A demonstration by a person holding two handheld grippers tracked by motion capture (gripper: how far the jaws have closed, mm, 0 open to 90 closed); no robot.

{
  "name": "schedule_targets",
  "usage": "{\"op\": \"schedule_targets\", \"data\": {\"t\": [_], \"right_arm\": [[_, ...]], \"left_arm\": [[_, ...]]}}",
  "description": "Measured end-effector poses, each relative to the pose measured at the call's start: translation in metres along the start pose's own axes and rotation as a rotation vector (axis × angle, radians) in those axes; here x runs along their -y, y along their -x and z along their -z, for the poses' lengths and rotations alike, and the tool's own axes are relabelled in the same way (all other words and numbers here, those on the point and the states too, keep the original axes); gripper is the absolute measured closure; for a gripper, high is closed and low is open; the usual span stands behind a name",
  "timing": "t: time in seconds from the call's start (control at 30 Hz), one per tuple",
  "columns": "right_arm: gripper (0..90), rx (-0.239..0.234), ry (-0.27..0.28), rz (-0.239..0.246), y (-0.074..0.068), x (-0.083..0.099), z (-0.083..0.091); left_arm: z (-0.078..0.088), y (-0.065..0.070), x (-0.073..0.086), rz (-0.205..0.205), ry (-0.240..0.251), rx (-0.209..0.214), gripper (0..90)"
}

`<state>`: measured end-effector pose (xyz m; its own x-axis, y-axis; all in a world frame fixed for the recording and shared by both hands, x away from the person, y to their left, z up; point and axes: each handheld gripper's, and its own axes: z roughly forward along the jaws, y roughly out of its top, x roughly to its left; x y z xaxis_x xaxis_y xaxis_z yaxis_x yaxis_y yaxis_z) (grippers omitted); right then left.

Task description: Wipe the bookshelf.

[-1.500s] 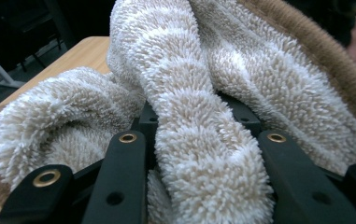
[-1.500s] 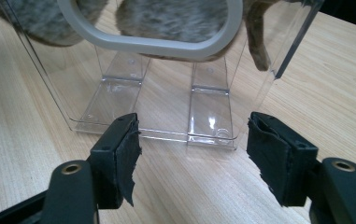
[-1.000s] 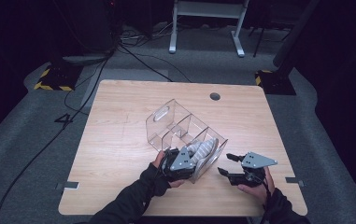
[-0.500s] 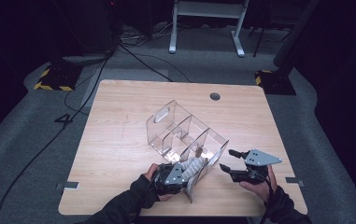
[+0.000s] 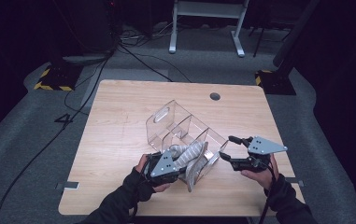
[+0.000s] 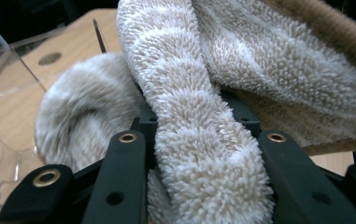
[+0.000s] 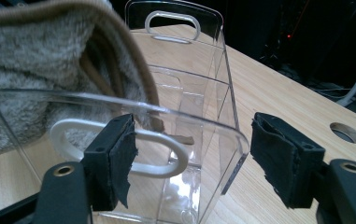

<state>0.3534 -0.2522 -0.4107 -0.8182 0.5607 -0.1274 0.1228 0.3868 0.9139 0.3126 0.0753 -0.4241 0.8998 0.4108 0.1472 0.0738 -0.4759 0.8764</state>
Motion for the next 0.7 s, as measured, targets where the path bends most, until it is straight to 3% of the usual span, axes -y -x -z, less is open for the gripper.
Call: {"op": "schedule_targets", "data": {"t": [0.17, 0.33, 0.43, 0.47, 0.5, 0.57, 0.63, 0.7], "right_arm": [[30.5, -0.017, -0.007, 0.004, 0.006, 0.000, -0.003], [30.4, -0.041, -0.003, 0.020, 0.004, -0.001, -0.006], [32.3, -0.055, -0.002, 0.039, 0.001, -0.003, -0.005], [32.3, -0.055, -0.002, 0.039, 0.001, -0.003, -0.005], [33.3, -0.064, 0.000, 0.058, -0.002, -0.004, -0.005], [33.7, -0.069, -0.003, 0.067, -0.003, -0.006, -0.005], [34.2, -0.078, -0.006, 0.086, -0.006, -0.008, -0.005], [34.3, -0.089, -0.011, 0.112, -0.010, -0.011, -0.007]], "left_arm": [[-0.009, -0.005, 0.002, 0.021, -0.012, 0.010, 66.9], [-0.019, -0.011, 0.018, 0.035, -0.093, 0.021, 67.0], [-0.022, -0.013, 0.034, 0.055, -0.172, 0.037, 67.1], [-0.022, -0.013, 0.034, 0.055, -0.172, 0.037, 67.0], [-0.026, -0.012, 0.047, 0.078, -0.219, 0.048, 67.0], [-0.026, -0.012, 0.051, 0.085, -0.227, 0.056, 66.9], [-0.025, -0.014, 0.058, 0.122, -0.222, 0.070, 66.9], [-0.023, -0.015, 0.058, 0.113, -0.223, 0.062, 66.9]]}}
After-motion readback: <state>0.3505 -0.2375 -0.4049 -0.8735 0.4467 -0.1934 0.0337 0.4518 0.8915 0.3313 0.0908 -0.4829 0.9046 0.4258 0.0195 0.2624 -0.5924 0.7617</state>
